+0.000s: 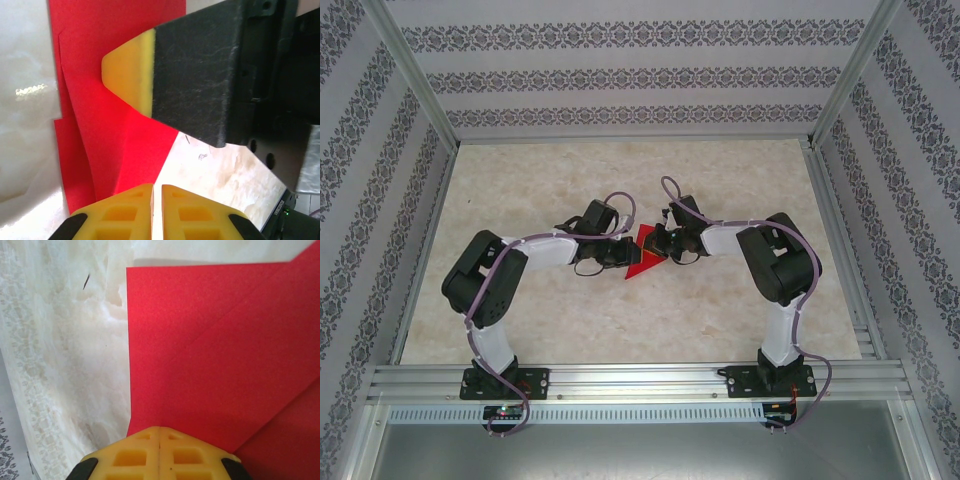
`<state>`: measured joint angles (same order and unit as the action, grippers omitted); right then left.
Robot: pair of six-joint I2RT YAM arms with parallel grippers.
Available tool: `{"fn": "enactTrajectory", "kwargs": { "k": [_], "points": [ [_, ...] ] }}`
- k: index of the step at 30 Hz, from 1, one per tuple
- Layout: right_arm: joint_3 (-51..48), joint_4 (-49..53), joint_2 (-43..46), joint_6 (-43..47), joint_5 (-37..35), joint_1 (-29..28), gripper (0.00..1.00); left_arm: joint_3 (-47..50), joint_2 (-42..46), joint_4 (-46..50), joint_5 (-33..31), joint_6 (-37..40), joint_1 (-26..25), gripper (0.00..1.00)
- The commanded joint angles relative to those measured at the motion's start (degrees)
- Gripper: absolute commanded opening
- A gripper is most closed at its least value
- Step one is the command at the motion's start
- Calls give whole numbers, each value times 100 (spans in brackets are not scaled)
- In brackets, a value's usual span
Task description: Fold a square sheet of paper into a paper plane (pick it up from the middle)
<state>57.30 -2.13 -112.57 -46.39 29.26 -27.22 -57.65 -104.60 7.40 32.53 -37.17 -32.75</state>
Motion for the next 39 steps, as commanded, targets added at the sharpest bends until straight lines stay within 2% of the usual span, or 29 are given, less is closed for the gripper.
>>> {"fn": "enactTrajectory", "kwargs": {
  "k": [1, 21, 26, 34, 39],
  "points": [
    [-179, 797, -565, 227, -729, 59, 3, -167, -225, 60, 69, -51, -47, 14],
    [-88, 1074, -678, 290, -794, 41, 3, -226, -438, 1044, -628, 422, -65, 14],
    [-103, 1083, -687, 291, -790, 42, 3, -220, -433, 1001, -558, 399, -72, 14],
    [-112, 1092, -682, 291, -792, 42, 3, -195, -84, 654, -55, 116, -83, 15],
    [-115, 1091, -721, 290, -790, 42, 3, -115, -86, 852, -198, 251, -163, 15]
  ]
}}
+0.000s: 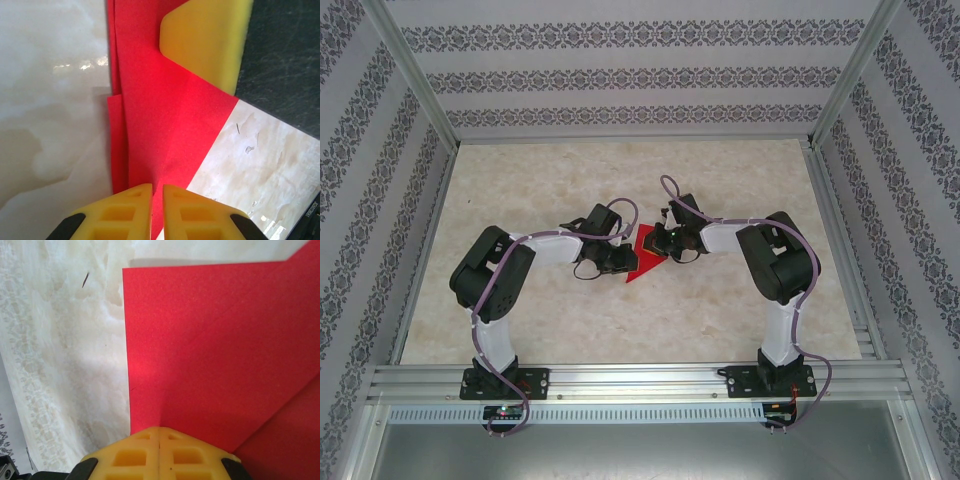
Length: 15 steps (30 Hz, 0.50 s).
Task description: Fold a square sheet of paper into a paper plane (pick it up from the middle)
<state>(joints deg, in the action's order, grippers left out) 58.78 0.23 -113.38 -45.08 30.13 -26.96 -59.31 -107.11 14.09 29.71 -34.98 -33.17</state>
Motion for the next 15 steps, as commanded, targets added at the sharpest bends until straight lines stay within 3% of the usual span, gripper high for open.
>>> {"fn": "enactTrajectory", "kwargs": {
  "k": [1, 15],
  "points": [
    [-269, 856, -641, 163, -878, 15, 3, 79, 155, 238, 46, 65, -133, 15],
    [-292, 829, -675, 151, -868, 15, 3, 215, 341, 472, -73, 90, -208, 15]
  ]
}}
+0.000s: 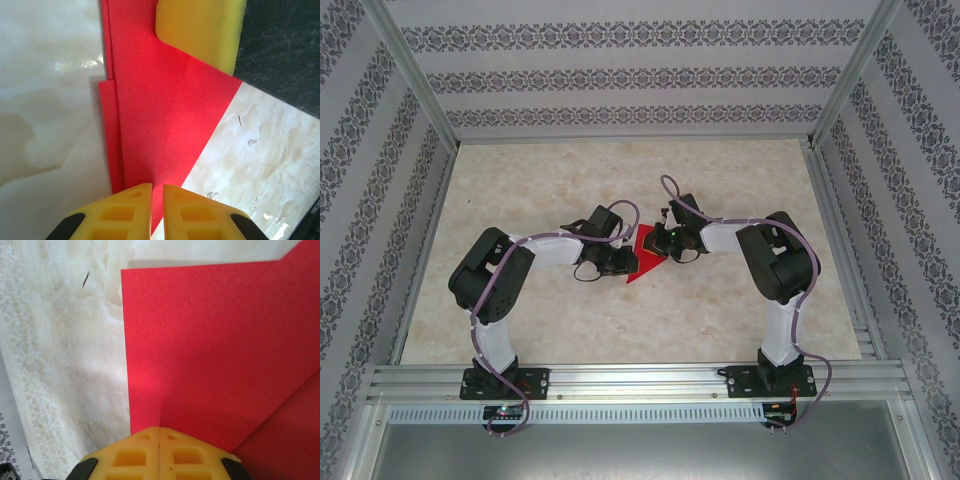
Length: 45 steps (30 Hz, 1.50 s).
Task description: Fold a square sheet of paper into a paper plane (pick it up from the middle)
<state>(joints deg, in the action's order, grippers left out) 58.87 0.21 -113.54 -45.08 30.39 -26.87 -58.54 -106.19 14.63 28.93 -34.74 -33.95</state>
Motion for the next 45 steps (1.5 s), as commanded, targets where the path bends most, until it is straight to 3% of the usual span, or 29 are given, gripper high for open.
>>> {"fn": "enactTrajectory", "kwargs": {
  "k": [1, 6, 17, 37, 45],
  "points": [
    [-307, 823, -659, 152, -889, 7, 3, 122, 304, 418, 37, 56, -140, 15],
    [-309, 824, -686, 155, -882, 6, 3, 88, 417, 321, 183, -49, -192, 17],
    [-315, 856, -731, 166, -888, 7, 3, 175, 131, 330, -314, -126, -216, 18],
    [-290, 964, -748, 200, -910, 19, 3, 775, 123, 88, -334, -345, -217, 17],
    [-274, 1083, -754, 230, -960, 15, 2, 1146, 501, 240, -285, -321, -212, 10]
  ]
}}
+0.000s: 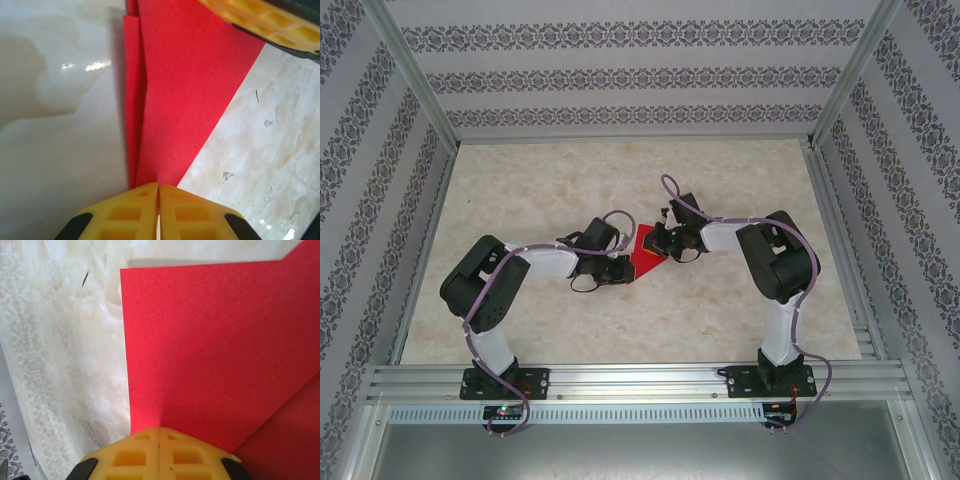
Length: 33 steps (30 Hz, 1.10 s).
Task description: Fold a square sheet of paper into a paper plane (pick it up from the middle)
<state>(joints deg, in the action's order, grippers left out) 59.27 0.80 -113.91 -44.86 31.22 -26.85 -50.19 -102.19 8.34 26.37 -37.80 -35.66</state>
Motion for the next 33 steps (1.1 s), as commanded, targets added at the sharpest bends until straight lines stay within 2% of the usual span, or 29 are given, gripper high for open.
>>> {"fn": "enactTrajectory", "kwargs": {
  "k": [1, 3, 7, 16, 25, 33],
  "points": [
    [-323, 1023, -716, 213, -1045, 13, 3, 288, 186, 891, 6, 0, -40, 10],
    [-325, 1020, -719, 210, -1049, 10, 2, 156, 374, 856, -3, -15, -38, 8],
    [-337, 996, -726, 197, -1049, 13, 2, -46, 822, -70, 29, -386, -39, 9],
    [-308, 971, -765, 171, -1000, 2, 3, -716, -79, -262, -100, -446, -29, 11],
    [-310, 975, -790, 175, -989, -21, 3, -700, -460, -2, -97, -306, -42, 11],
    [-333, 1002, -800, 188, -1004, -31, 2, -212, -404, 422, -156, -172, -38, 10]
  ]
}}
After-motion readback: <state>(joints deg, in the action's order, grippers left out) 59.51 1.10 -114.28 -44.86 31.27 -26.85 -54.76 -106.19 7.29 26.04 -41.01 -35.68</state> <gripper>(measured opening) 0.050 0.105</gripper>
